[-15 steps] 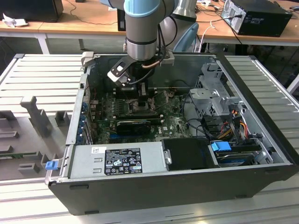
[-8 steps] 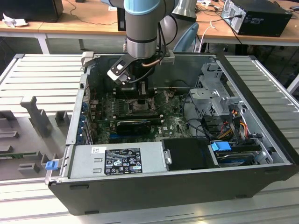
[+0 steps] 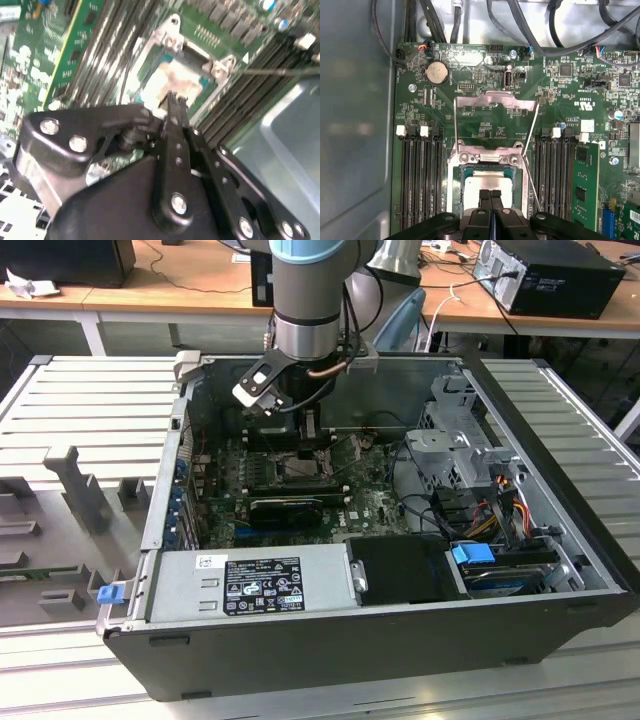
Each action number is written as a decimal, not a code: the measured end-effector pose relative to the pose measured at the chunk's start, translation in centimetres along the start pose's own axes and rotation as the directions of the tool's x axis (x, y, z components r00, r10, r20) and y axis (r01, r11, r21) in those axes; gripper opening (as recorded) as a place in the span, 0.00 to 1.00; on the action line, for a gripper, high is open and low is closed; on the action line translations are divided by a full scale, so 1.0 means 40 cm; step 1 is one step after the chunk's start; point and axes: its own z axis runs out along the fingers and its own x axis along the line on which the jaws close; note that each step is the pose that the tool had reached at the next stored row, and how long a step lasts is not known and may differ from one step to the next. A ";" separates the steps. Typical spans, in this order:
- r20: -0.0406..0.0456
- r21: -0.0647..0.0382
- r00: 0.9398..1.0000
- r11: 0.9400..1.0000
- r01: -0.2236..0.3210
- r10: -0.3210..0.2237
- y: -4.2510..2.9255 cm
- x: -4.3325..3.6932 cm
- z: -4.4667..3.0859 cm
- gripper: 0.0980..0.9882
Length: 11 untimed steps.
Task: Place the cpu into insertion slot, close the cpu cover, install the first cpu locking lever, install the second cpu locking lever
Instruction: 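Close the cpu cover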
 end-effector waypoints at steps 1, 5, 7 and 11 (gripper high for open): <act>0.000 0.000 1.000 1.000 0.000 0.000 0.009 0.000 0.000 0.01; 0.000 0.000 1.000 1.000 0.000 0.000 0.011 0.000 -0.001 0.01; 0.000 0.000 1.000 1.000 0.000 0.000 0.011 0.000 -0.003 0.01; 0.000 0.000 1.000 1.000 -0.001 0.001 0.011 0.000 -0.008 0.01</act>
